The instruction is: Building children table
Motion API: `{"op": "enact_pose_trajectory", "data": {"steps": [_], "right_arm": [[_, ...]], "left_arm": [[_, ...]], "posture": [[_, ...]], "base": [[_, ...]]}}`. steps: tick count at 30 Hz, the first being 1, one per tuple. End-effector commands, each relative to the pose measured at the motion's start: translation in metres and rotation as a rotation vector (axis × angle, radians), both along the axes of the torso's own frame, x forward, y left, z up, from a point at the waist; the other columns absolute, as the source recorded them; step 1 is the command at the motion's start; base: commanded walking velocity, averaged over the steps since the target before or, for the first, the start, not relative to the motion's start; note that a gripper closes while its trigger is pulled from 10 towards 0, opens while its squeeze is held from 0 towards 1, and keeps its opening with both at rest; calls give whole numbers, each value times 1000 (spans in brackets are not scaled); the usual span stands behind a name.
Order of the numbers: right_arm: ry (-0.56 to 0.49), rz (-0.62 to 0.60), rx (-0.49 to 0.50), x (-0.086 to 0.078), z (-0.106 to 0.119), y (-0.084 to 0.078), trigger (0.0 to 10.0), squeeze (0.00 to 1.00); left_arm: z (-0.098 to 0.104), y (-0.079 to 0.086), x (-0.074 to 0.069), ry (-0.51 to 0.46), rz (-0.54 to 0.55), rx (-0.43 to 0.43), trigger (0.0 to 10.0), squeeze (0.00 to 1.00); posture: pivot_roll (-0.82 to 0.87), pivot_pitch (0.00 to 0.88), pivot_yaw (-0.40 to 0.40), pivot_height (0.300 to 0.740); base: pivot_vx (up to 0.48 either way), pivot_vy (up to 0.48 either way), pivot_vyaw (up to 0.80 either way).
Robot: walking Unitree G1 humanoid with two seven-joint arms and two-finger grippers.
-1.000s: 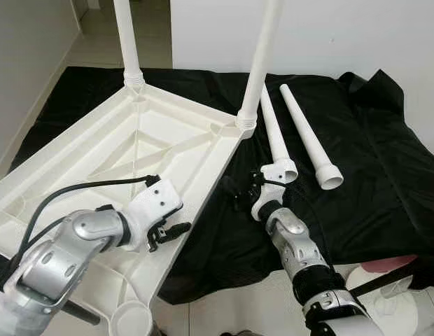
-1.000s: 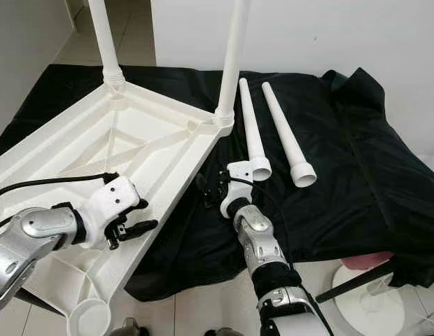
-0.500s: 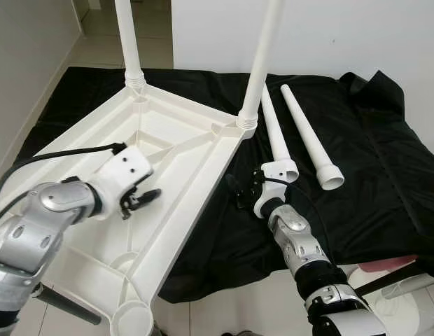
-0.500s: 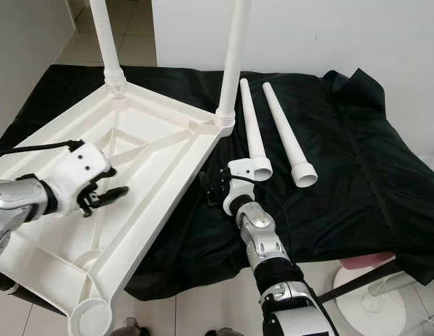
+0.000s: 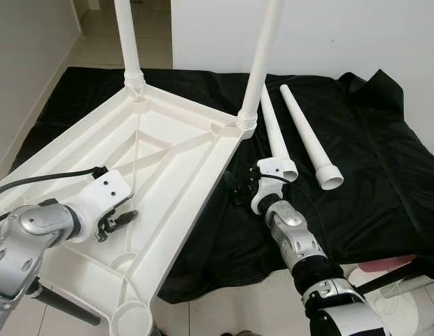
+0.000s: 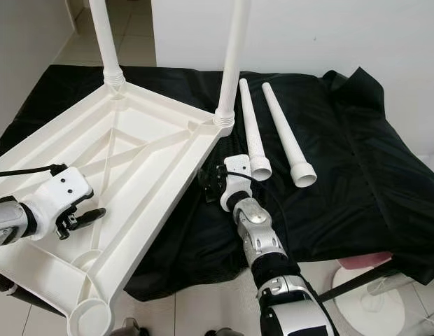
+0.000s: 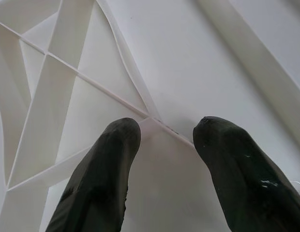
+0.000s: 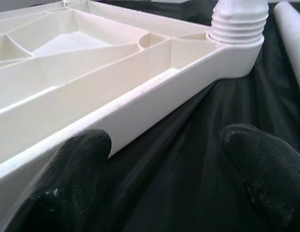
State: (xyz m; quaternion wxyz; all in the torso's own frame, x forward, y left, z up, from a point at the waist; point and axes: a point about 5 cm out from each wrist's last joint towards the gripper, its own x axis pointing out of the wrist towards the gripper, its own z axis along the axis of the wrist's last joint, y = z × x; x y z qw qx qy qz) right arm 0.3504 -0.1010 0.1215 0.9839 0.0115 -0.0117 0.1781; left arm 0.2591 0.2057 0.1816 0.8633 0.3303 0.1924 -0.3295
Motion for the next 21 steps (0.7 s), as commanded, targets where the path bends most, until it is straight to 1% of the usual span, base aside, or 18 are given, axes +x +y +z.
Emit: {"op": "enact_pose_trajectory", "data": {"steps": [1, 2, 4, 6, 7, 8, 10, 12, 13, 14, 15, 17, 18, 19, 20, 21], "right_arm": [[9, -1, -6, 0, -3, 1, 10000, 0], [8, 1, -6, 0, -2, 2, 10000, 0], [8, 1, -6, 0, -2, 2, 10000, 0], [5, 5, -6, 2, -1, 3, 10000, 0], [5, 5, -6, 2, -1, 3, 10000, 0], [5, 6, -7, 2, -1, 4, 10000, 0], [5, 6, -7, 2, -1, 4, 10000, 0], [8, 8, -5, 3, -1, 5, 10000, 0], [8, 8, -5, 3, -1, 5, 10000, 0], [10, 10, -4, 4, 0, 6, 10000, 0], [10, 10, -4, 4, 0, 6, 10000, 0], [12, 15, 0, 6, 1, 6, 10000, 0], [12, 15, 0, 6, 1, 6, 10000, 0], [13, 16, 2, 7, 2, 7, 10000, 0], [13, 16, 2, 7, 2, 7, 10000, 0], [15, 21, 9, 9, 4, 8, 10000, 0]], "left_arm": [[4, 10, 2, -32, 66, -4, 10000, 0], [10, 15, 5, -65, 94, -10, 10000, 0], [10, 15, 5, -65, 94, -10, 10000, 0], [22, 27, 11, -139, 162, -19, 10000, 0], [22, 27, 11, -139, 162, -19, 10000, 0], [20, 32, 10, -138, 180, 0, 10000, 0], [20, 32, 10, -138, 180, 0, 10000, 0], [14, 34, 8, -114, 185, 29, 10000, 0], [14, 34, 8, -114, 185, 29, 10000, 0], [6, 29, 5, -83, 156, 52, 10000, 0], [6, 29, 5, -83, 156, 52, 10000, 0], [-7, 13, -2, -26, 78, 66, 10000, 0], [-7, 13, -2, -26, 78, 66, 10000, 0], [-12, 5, -5, 3, 42, 58, 10000, 0], [-12, 5, -5, 3, 42, 58, 10000, 0], [-17, -15, -10, 39, -41, 18, 10000, 0]], "posture": [[109, 89, -75, 740], [110, 90, -78, 740], [110, 90, -78, 740], [110, 93, -82, 740], [110, 93, -82, 740], [111, 93, -86, 740], [111, 93, -86, 740], [109, 95, -87, 740], [109, 95, -87, 740], [109, 94, -89, 740], [109, 94, -89, 740], [109, 95, -92, 740], [109, 95, -92, 740], [109, 93, -94, 740], [109, 93, -94, 740], [108, 90, -95, 740]], "base": [[0, 0, 0], [0, 0, 0], [0, 0, 0], [0, 0, 0], [0, 0, 0], [0, 0, 0], [0, 0, 0], [0, 0, 0], [0, 0, 0], [0, 0, 0], [0, 0, 0], [0, 0, 0], [0, 0, 0], [0, 0, 0], [0, 0, 0], [0, 0, 0]]}}
